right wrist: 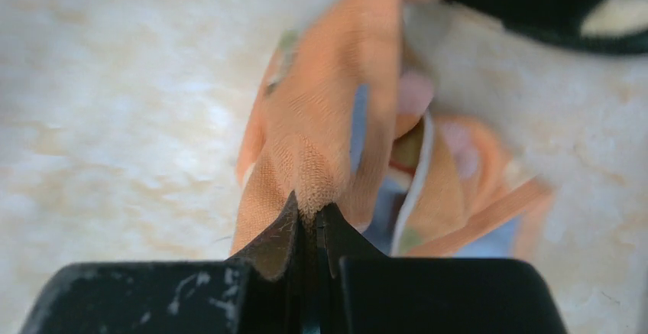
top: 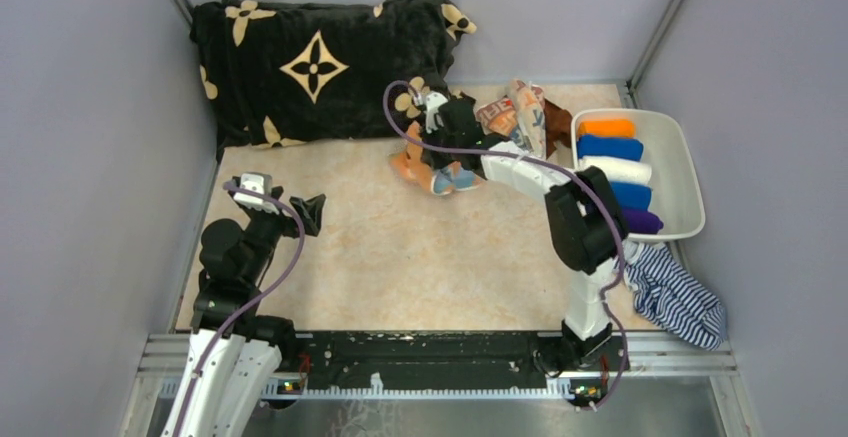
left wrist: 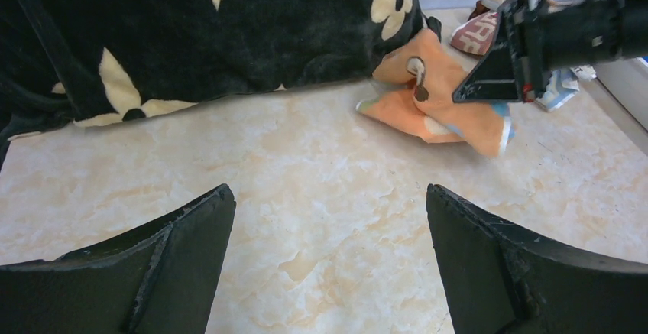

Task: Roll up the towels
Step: Move the towel to the center of the board.

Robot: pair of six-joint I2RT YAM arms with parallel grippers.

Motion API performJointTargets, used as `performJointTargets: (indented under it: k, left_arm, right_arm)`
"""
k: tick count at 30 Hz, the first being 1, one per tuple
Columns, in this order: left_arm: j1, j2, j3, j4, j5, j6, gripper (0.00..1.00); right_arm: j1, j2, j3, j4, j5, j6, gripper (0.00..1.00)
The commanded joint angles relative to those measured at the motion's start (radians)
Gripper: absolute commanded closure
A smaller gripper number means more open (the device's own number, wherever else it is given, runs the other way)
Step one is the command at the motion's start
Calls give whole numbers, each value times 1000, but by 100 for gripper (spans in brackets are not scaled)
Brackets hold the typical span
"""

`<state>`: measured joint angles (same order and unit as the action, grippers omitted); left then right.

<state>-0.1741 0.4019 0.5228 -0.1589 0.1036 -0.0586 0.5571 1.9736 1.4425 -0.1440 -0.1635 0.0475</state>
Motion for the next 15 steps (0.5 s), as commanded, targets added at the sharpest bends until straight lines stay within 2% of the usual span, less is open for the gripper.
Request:
performJointTargets:
  k: [1,5,12,13,15]
  left_arm:
    - [-2,-7,6,1,40,-2,0]
    - [-2,0,13,4,67,-20,1]
    - [-2,52,43,-5,162,-77,2]
    - [-2,63,49,-8,178,-85,2]
    - [-2,89,57,-14,212,-105,2]
  right_arm:
    - [83,-250,27,31,-16,15,100]
    - [115,-391,7,0,32,63,100]
    - [177,-569,-168,-29,188,109,100]
    - [182,-579,-192,-29,182,123,96]
    - [202,-569,-229,-35,153,141,81]
